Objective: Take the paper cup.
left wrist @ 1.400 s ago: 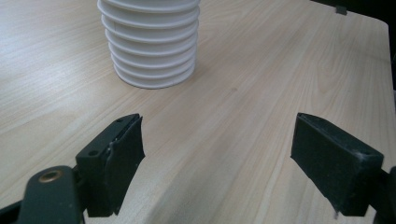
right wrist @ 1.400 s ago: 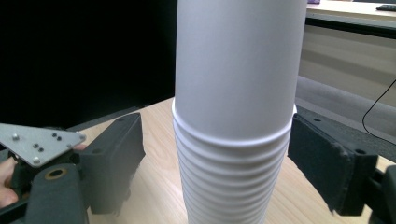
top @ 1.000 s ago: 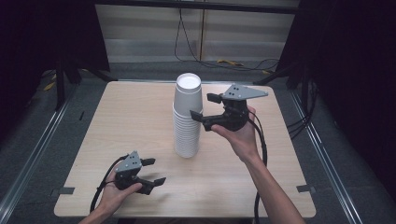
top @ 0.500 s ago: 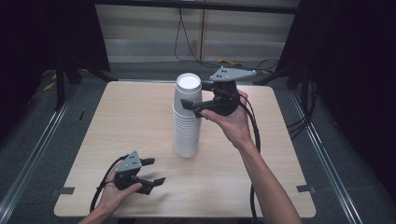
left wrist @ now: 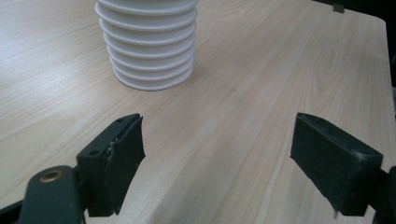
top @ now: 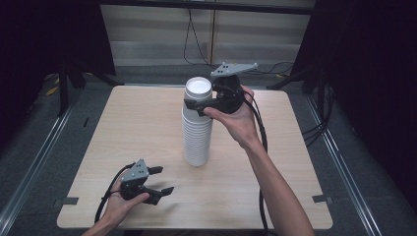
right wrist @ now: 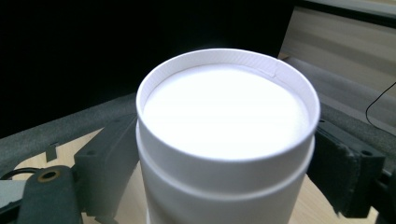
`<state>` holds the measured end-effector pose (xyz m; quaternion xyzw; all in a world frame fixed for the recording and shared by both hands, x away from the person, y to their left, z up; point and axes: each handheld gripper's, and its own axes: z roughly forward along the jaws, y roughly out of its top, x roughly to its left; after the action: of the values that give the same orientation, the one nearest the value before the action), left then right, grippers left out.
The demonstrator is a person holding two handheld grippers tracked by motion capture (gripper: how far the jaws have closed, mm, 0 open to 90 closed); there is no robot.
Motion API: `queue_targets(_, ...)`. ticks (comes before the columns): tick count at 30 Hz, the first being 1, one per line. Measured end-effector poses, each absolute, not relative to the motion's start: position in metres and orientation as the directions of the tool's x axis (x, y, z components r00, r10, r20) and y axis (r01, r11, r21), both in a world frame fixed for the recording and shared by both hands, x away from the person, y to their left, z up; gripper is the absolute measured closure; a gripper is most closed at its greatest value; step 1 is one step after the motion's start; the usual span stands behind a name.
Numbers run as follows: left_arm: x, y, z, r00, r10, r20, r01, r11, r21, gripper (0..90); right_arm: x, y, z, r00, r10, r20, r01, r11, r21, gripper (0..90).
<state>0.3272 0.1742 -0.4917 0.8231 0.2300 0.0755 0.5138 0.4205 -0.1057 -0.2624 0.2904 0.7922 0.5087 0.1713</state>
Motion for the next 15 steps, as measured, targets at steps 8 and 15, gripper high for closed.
queue_targets(8,0.3275,0.1742,-0.4920,0.879,0.465,-0.103,0.298,-0.369,0.880,17.3,0.4229,-0.1037,-0.2632,-0.774,0.633,0.016,0.288,0.330,0.899,19.5)
queue_targets(15,0.3282,0.1740,-0.4927,0.878,0.467,-0.103,0.301,-0.373,0.878,17.3,0.4220,-0.1032,-0.2620,-0.773,0.634,0.007,0.281,0.333,0.900,20.3)
